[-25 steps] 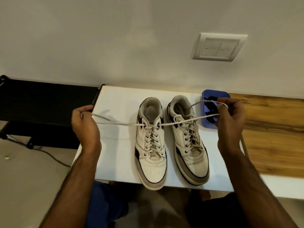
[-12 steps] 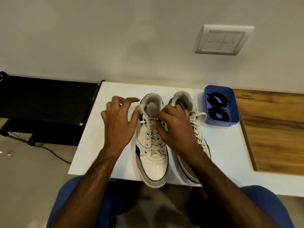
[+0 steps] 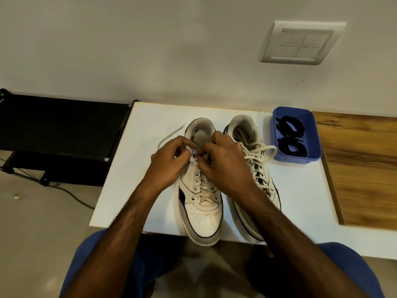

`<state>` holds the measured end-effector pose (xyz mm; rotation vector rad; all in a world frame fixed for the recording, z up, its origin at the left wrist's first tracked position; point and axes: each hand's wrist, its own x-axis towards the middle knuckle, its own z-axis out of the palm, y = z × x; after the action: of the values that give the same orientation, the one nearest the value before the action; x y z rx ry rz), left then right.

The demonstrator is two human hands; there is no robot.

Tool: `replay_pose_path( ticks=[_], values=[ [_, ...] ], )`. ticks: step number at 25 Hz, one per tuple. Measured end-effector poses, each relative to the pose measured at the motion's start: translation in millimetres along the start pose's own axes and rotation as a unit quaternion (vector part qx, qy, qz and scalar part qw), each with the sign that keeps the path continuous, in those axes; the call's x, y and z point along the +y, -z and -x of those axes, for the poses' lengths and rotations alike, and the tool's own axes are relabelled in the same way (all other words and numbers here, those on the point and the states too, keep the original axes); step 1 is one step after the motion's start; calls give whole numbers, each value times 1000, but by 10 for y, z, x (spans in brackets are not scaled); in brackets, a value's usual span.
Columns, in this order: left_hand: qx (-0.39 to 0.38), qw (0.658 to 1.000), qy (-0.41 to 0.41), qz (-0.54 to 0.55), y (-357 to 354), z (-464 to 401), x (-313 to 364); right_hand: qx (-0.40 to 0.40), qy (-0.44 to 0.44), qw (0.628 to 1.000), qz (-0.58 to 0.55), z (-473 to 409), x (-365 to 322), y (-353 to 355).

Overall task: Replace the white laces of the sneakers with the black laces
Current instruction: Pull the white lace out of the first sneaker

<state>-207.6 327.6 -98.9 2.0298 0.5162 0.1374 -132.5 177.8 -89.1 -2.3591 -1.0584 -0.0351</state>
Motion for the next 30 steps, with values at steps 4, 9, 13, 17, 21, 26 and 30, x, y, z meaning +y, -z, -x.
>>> replay_pose_path(
  ticks=[4, 9, 13, 17, 21, 26, 30],
  values=[
    [-2, 1000, 10, -8, 18, 1, -8, -35, -35, 992, -119, 15, 121, 110],
    [-3, 1000, 14, 1, 6, -2, -22, 7, -53, 976, -211, 23, 135, 186],
    [-6, 1000, 10, 13, -4, -5, -50, 29, 18, 999, -22, -22, 45, 9],
    [-3, 1000, 10, 7, -6, -3, -41, 18, 29, 999, 35, -6, 30, -97],
    [-4, 1000, 16, -3, -7, -3, -8, 13, -42, 968, -248, -60, 190, 129],
    [-5, 1000, 13, 10, -24, -10, -37, 50, -113, 894, -431, -48, 222, 320],
    [-11, 999, 14, 29, -24, -21, -52, 25, 3, 989, -145, -27, 55, 34]
  ],
)
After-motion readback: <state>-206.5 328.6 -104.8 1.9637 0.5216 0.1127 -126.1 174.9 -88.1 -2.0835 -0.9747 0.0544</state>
